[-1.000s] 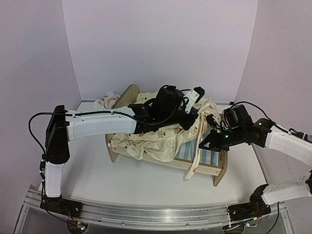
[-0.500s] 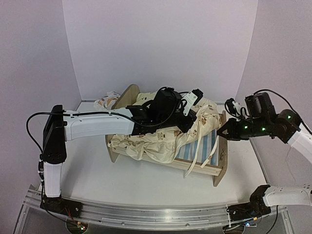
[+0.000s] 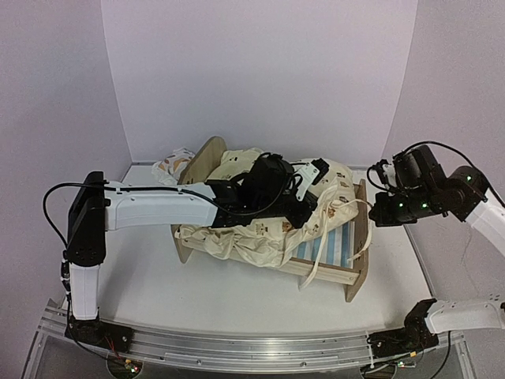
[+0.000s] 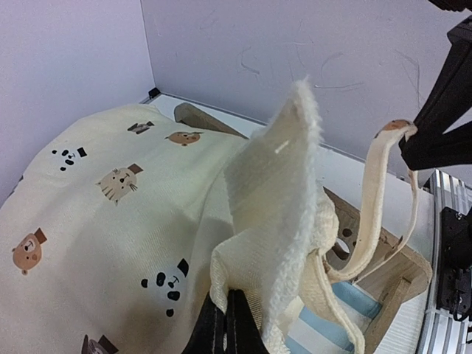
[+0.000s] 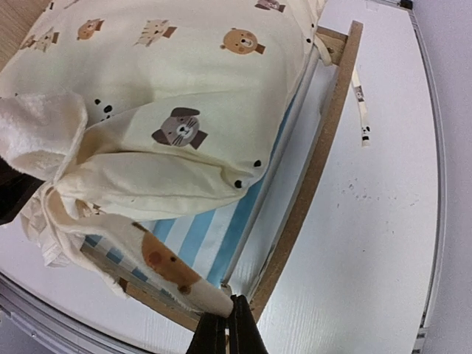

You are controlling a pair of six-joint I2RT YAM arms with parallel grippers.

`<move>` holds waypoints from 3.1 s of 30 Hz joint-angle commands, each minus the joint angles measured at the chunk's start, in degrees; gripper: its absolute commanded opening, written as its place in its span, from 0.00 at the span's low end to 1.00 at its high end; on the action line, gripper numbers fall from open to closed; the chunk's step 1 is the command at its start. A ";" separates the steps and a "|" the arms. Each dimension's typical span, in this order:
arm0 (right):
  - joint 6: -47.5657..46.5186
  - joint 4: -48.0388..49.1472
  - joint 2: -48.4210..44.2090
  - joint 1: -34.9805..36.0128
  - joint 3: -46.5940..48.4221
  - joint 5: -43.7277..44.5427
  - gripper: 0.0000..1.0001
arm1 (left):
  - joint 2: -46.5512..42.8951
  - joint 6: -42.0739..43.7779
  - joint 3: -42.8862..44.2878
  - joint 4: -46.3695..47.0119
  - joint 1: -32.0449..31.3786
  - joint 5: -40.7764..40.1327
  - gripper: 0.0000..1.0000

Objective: Set up the pet bed

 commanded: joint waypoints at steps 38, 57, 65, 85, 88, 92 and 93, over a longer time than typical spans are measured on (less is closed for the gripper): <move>-5.24 -15.66 14.84 0.27 20.41 5.79 0.00 | -6.10 -2.08 -6.07 4.17 -0.57 1.23 0.00; -4.81 -16.51 21.74 1.61 16.66 3.77 0.00 | -6.35 -2.43 -7.07 4.29 -0.61 1.96 0.00; -2.27 -13.24 23.95 2.62 10.35 6.10 0.00 | -6.71 -2.70 -8.23 4.69 -0.62 2.31 0.00; 10.26 -9.48 23.24 13.82 -4.35 10.57 0.00 | -6.75 -5.97 -8.06 1.67 -1.06 2.85 0.00; 11.00 -9.44 23.35 14.96 -5.37 10.40 0.00 | -6.64 -6.45 -7.51 -0.69 -1.61 2.85 0.00; 11.26 -9.47 23.59 15.46 -5.43 10.14 0.07 | -6.46 -7.05 -7.53 -1.35 -1.98 2.85 0.02; 11.06 -9.50 23.60 15.46 -5.16 10.09 0.10 | -6.27 -7.21 -7.46 -1.52 -2.02 2.85 0.03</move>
